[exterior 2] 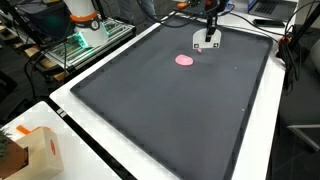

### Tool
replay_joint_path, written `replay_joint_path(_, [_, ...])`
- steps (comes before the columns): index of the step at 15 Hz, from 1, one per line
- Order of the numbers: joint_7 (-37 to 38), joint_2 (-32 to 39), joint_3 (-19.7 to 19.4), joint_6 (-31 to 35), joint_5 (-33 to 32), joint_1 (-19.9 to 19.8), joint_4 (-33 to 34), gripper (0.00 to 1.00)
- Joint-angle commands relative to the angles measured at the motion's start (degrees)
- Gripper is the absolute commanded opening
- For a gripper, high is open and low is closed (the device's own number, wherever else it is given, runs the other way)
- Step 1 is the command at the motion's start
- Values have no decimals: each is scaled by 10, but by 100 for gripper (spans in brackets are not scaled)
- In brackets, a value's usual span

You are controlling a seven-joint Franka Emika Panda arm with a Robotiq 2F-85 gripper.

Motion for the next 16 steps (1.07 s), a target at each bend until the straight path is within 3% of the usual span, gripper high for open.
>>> replay_joint_path(1, [54, -42, -15, -15, -31, 20, -25, 1])
replay_joint_path(5, [94, -69, -13, -44, -62, 31, -31, 1])
replay_joint_path(6, [67, -43, -3, -35, -41, 17, -5, 4])
replay_joint_path(16, [79, -57, 1, -59, -49, 26, 0, 1])
